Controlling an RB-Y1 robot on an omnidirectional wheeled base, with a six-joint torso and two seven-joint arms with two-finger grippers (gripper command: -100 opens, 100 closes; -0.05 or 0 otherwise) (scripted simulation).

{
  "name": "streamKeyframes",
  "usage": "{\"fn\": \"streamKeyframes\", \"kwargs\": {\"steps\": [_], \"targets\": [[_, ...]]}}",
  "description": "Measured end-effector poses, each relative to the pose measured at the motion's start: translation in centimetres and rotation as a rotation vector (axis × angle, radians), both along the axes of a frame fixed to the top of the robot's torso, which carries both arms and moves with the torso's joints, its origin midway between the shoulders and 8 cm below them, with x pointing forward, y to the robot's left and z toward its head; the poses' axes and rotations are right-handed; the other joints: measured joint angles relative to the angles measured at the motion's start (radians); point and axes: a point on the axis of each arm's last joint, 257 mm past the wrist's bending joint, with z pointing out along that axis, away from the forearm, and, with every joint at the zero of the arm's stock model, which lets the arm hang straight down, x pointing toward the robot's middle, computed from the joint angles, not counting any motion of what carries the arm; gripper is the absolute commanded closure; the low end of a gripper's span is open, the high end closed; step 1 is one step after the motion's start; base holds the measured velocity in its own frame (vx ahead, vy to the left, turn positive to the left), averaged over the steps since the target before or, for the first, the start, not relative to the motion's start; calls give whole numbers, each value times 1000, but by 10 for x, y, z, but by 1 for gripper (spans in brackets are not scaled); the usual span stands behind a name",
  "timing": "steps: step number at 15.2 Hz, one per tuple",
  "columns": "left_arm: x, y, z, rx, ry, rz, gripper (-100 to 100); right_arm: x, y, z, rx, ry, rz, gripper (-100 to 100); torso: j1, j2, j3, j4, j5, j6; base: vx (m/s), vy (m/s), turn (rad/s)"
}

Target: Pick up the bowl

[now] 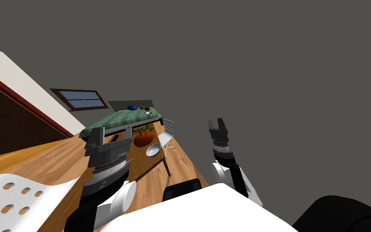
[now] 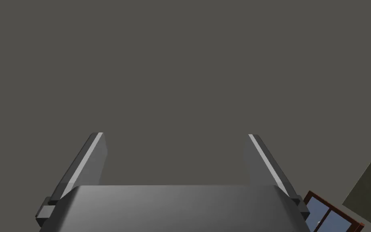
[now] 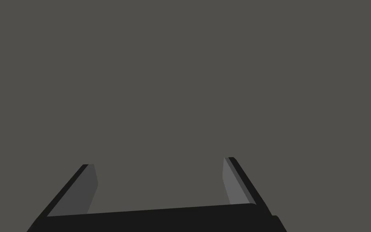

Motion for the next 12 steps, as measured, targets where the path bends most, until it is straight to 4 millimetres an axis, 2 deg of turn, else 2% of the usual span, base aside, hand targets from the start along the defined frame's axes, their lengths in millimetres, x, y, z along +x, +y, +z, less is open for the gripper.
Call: {"fn": "streamKeyframes", "kwargs": {"steps": [6,12], "targets": [[14,-7,-14,73,79,-43,-100,0,0,0,0,0,0,0,1,-1,-1,0,0,0,11,0,-51],[41,-2,-51,107,237,-69,-100,0,0,0,0,0,0,0,1,-2,-1,0,0,0,23,3,-82]]}}
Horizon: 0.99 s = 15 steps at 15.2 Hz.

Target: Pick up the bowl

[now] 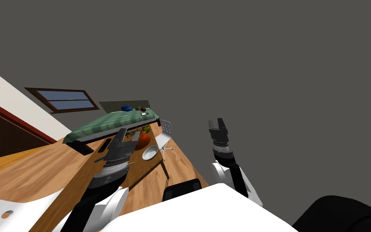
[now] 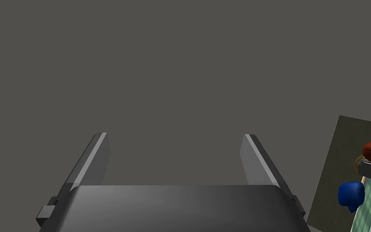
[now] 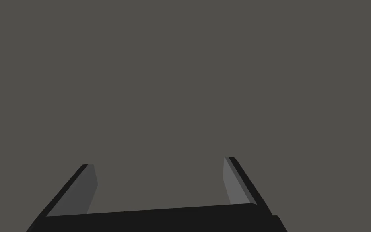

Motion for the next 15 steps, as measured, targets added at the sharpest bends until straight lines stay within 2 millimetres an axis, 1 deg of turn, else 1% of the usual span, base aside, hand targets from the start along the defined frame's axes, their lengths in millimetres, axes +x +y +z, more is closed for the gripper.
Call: {"fn": "streamKeyframes", "kwargs": {"steps": [5,7,10,15], "targets": [[19,9,-31,-2,128,7,-100,0,0,0,0,0,0,0,0,0,0,0,0,0,24,5,-94],[25,18,-48,-8,187,15,-100,0,0,0,0,0,0,0,0,0,0,0,0,0,24,8,-58],[31,26,-64,-18,251,25,-100,0,0,0,0,0,0,0,0,0,0,0,0,0,26,4,-98],[41,41,-102,-45,379,52,-100,0,0,0,0,0,0,0,0,0,0,0,0,0,24,7,-66]]}}
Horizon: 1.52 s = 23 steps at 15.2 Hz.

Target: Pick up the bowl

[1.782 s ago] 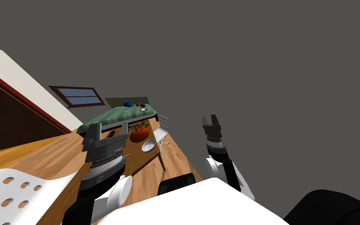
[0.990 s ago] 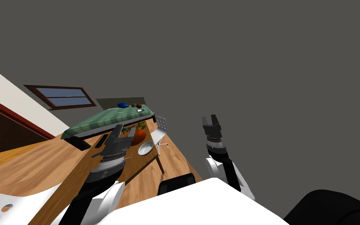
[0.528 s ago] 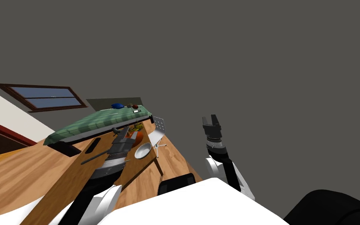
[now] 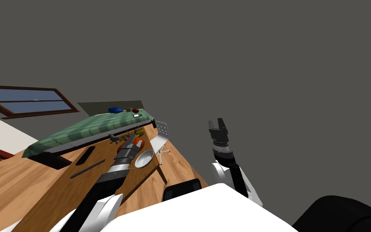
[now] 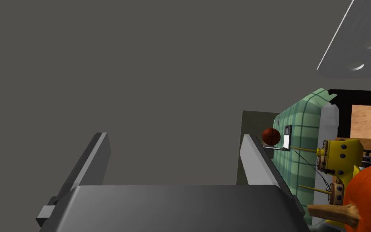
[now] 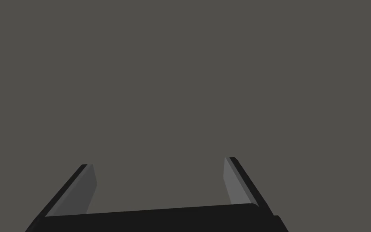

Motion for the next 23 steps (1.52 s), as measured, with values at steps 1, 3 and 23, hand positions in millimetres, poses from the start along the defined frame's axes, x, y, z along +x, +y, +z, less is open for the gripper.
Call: {"fn": "streamKeyframes", "kwargs": {"steps": [1,3,23], "targets": [[1,2,-3,-3,16,4,-100,0,0,0,0,0,0,0,0,0,0,0,0,0,22,5,-90],[3,11,-21,-16,68,18,-100,0,0,0,0,0,0,0,0,0,0,0,0,0,23,10,-66],[-15,73,-164,-180,523,180,-100,0,0,0,0,0,0,0,0,0,0,0,0,0,27,11,-84]]}}
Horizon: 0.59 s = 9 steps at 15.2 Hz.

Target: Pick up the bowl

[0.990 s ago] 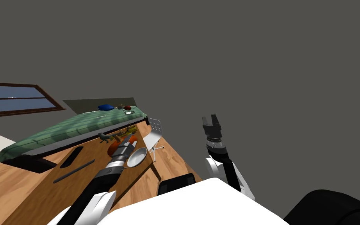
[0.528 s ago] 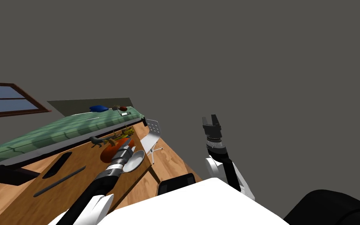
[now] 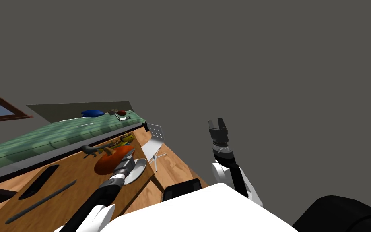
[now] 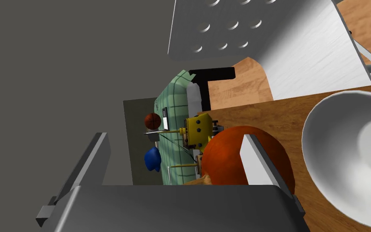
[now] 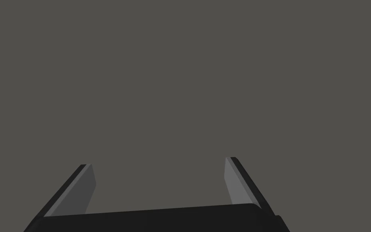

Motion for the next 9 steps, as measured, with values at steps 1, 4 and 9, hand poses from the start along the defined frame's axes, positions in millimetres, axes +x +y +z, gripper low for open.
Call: {"fn": "streamKeyframes", "kwargs": {"steps": [1,4,9], "targets": [[-2,4,-8,-11,25,11,-100,0,0,0,0,0,0,0,0,0,0,0,0,0,23,12,-46],[-10,14,-30,-41,94,43,-100,0,0,0,0,0,0,0,0,0,0,0,0,0,30,16,-84],[-33,28,-70,-101,219,103,-100,0,0,0,0,0,0,0,1,-1,0,0,0,0,35,20,-98]]}}
